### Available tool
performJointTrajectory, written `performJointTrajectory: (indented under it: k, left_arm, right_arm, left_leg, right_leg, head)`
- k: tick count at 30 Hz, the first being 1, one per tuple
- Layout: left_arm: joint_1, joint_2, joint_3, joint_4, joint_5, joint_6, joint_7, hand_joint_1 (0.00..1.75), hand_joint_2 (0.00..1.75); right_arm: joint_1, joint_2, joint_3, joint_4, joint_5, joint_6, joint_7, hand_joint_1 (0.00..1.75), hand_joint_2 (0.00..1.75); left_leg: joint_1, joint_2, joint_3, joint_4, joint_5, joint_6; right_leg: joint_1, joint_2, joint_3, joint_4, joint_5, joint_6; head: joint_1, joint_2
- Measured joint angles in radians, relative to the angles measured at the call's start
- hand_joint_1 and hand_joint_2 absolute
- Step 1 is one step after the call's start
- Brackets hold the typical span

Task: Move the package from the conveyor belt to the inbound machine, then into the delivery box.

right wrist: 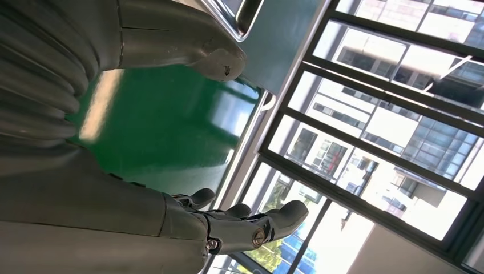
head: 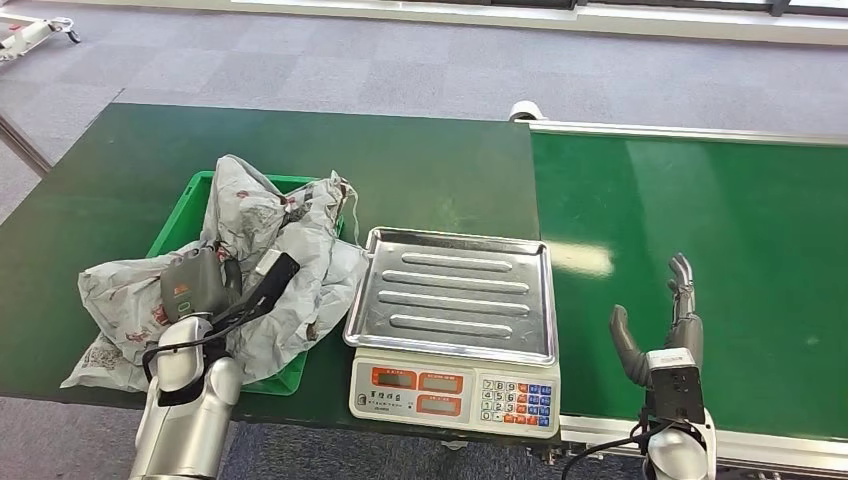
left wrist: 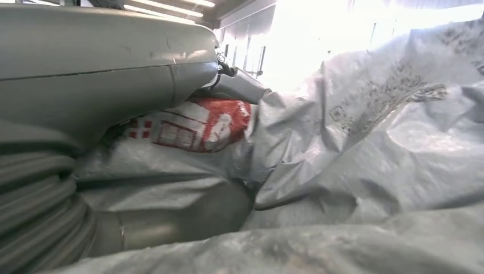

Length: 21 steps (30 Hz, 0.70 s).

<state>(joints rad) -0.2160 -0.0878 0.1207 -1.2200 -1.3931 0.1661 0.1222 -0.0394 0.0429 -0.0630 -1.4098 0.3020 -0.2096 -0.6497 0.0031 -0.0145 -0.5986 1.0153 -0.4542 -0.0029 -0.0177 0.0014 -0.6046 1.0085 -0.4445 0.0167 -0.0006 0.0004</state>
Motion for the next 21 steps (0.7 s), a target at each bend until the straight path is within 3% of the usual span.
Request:
performJointTrajectory:
  k: [3,6,9,10,14,15,21]
  left_arm:
    - [0.002,-0.001,-0.001,-0.002,0.01,0.084,0.01,0.0,0.0]
    - [0.006,-0.011,-0.001,-0.021,0.081,0.312,-0.033,0.0,0.0]
    - [0.007,-0.036,0.012,-0.083,0.195,0.495,-0.179,0.0,0.0]
    - [0.006,-0.051,0.028,-0.111,0.237,0.517,-0.264,0.0,0.0]
    - [-0.021,-0.144,0.185,-0.229,0.473,0.534,-0.731,0.0,0.0]
    - [-0.026,-0.161,0.221,-0.267,0.526,0.534,-0.794,0.0,0.0]
    - [-0.036,-0.192,0.277,-0.473,0.675,0.534,-0.825,0.0,0.0]
  right_arm:
    - [0.001,0.006,-0.001,-0.006,0.004,0.004,0.001,0.0,1.75]
    - [0.001,0.015,-0.001,-0.013,0.011,0.009,0.006,0.0,1.75]
    - [-0.001,0.024,-0.001,-0.015,0.012,0.005,0.011,0.0,1.75]
    - [-0.002,0.026,-0.001,-0.015,0.01,0.0,0.011,0.0,1.75]
    - [-0.009,0.03,0.004,-0.013,-0.015,-0.028,-0.008,0.0,1.75]
    - [-0.009,0.03,0.006,-0.012,-0.024,-0.036,-0.016,0.0,1.75]
    - [-0.006,0.03,0.01,-0.008,-0.056,-0.063,-0.043,0.0,1.75]
  left_leg:
    - [0.0,0.0,0.0,0.0,0.0,0.0]
    - [0.0,0.001,0.0,0.0,0.0,0.0]
    - [0.0,0.0,-0.001,0.0,0.0,0.0]
    - [0.0,0.0,-0.001,0.0,0.0,0.0]
    - [0.0,0.001,-0.001,0.0,0.0,0.0]
    - [0.0,0.002,-0.001,0.0,0.0,0.0]
    - [0.001,0.002,-0.001,0.0,0.0,-0.001]
  right_leg:
    - [0.0,0.0,0.0,0.0,0.0,0.0]
    - [0.0,0.001,-0.001,0.0,0.001,0.0]
    - [0.0,0.001,-0.001,0.0,0.0,0.0]
    - [0.0,0.001,-0.001,0.0,0.0,0.0]
    - [0.001,0.002,-0.002,0.0,0.0,0.0]
    - [0.001,0.002,-0.002,0.0,0.0,0.0]
    - [0.001,0.002,-0.002,0.0,-0.001,-0.001]
  head:
    - [0.0,0.0]
    - [0.0,0.0]
    - [0.0,0.0]
    - [0.0,0.0]
    - [0.0,0.0]
    - [0.0,0.0]
    - [0.0,0.0]
